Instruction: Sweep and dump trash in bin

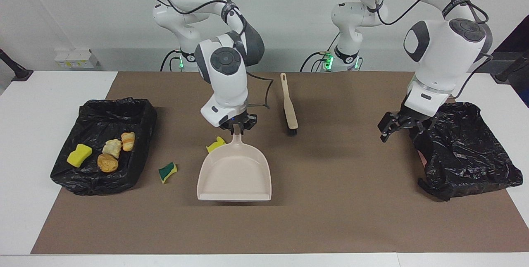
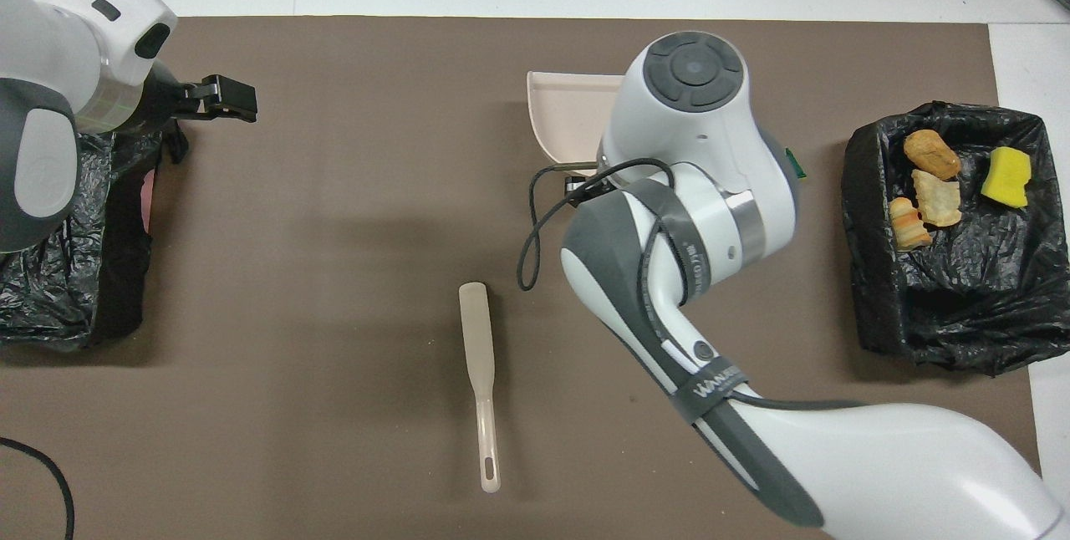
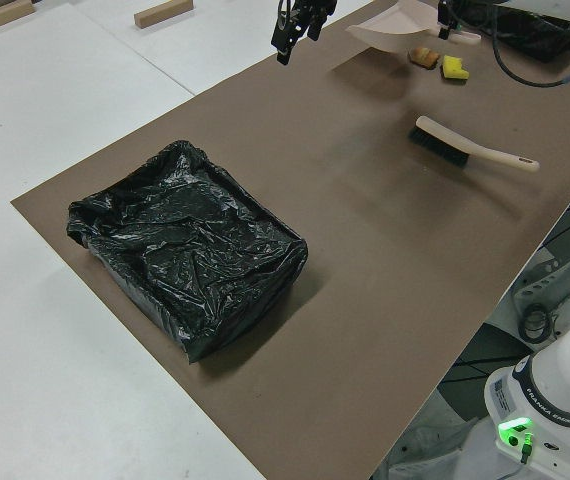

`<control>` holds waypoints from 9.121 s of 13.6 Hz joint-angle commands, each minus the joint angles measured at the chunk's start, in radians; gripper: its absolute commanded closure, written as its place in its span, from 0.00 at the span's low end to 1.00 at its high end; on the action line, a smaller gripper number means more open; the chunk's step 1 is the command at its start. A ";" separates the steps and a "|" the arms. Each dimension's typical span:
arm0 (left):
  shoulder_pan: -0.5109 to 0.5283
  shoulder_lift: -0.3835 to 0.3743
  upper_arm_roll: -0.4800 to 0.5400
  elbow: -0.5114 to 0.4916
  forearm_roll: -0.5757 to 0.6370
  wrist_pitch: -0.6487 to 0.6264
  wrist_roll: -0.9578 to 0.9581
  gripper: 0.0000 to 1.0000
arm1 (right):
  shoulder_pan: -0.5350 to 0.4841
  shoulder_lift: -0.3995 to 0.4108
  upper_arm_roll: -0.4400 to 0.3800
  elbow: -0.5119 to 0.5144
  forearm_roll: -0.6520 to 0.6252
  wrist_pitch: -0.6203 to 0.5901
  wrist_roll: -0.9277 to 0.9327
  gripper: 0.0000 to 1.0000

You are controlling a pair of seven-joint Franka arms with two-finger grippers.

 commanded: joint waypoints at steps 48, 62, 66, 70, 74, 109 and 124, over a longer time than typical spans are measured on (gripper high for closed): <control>-0.512 0.358 -0.008 0.136 0.058 0.124 -0.320 1.00 | 0.426 -0.333 0.013 -0.716 0.060 0.410 0.357 0.60; -0.289 0.210 -0.008 0.108 0.152 -0.040 0.719 1.00 | 0.241 -0.497 0.000 -0.680 0.028 0.070 0.246 1.00; -0.297 0.159 -0.008 0.029 0.152 -0.090 0.880 1.00 | 0.074 -0.462 0.002 -0.575 -0.106 -0.024 0.080 1.00; -0.308 0.047 -0.020 -0.195 0.140 -0.027 0.976 1.00 | -0.115 -0.425 0.004 -0.571 -0.278 -0.021 -0.112 1.00; -0.364 -0.023 -0.015 -0.359 0.075 0.096 0.957 1.00 | -0.277 -0.413 0.004 -0.587 -0.430 0.005 -0.194 1.00; -0.401 -0.056 -0.017 -0.432 0.015 0.119 0.826 1.00 | -0.244 -0.132 0.039 -0.398 -0.152 0.185 -0.582 1.00; -0.398 -0.057 -0.017 -0.430 0.018 0.112 0.907 1.00 | -0.273 -0.268 0.088 -0.404 0.146 0.044 -0.559 1.00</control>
